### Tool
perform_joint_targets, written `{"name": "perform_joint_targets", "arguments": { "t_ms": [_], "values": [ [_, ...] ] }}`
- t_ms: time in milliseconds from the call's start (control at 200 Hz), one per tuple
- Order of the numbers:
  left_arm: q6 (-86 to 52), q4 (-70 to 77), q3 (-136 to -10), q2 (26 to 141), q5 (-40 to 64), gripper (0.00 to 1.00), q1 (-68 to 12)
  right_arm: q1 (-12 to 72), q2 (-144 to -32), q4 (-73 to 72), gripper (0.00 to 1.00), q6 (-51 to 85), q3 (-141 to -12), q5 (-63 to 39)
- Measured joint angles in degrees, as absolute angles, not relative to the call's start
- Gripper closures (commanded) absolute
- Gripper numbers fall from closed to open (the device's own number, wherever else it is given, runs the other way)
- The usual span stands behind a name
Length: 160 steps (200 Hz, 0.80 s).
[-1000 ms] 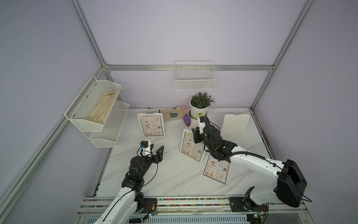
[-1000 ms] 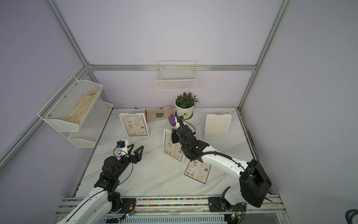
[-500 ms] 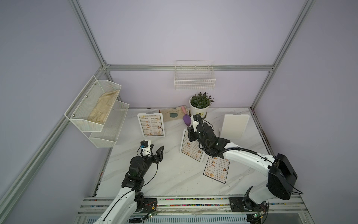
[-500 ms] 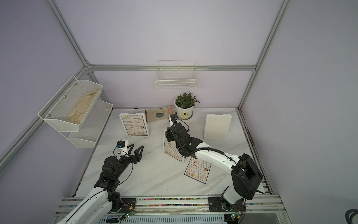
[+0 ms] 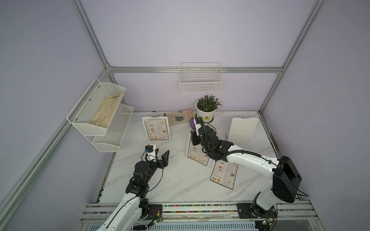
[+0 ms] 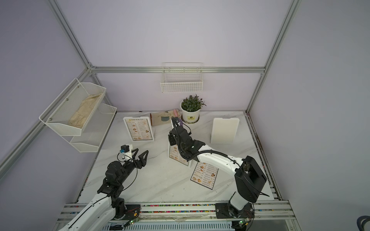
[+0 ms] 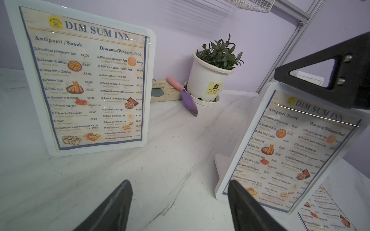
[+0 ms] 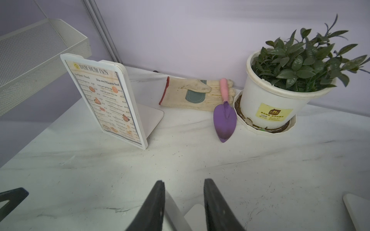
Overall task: Insert the menus into the narrow rack
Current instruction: Insert the menu into the narrow rack, then move the narrow rack to the center of the board.
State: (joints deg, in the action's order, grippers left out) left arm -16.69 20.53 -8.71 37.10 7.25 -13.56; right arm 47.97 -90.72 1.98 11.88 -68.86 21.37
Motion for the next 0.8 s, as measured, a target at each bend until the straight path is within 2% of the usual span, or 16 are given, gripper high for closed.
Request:
{"name": "perform_joint_targets", "arguments": {
  "t_ms": [80,190,360,570,800],
  "values": [
    [-16.69,20.53,-8.71,37.1,7.25,0.23,-13.56,48.01,-87.11,2.37,0.54,11.64,-67.0,21.65],
    [-16.69,20.56,-8.71,37.1,7.42,0.23,-13.56,48.03,-79.18,1.43,0.39,11.49,-62.26,23.22],
    [-16.75,20.86,-8.71,37.1,10.92,0.23,-13.56,48.07,-66.32,-1.17,0.29,12.53,-52.27,25.58],
    [-18.0,25.58,-7.01,37.45,18.79,0.23,-13.69,48.05,-59.81,-2.26,0.25,15.79,-40.75,27.81],
    [-18.37,29.85,-6.59,44.29,22.39,0.24,-17.39,48.07,-58.35,-8.54,0.22,18.13,-29.06,23.77]
  ]
}}
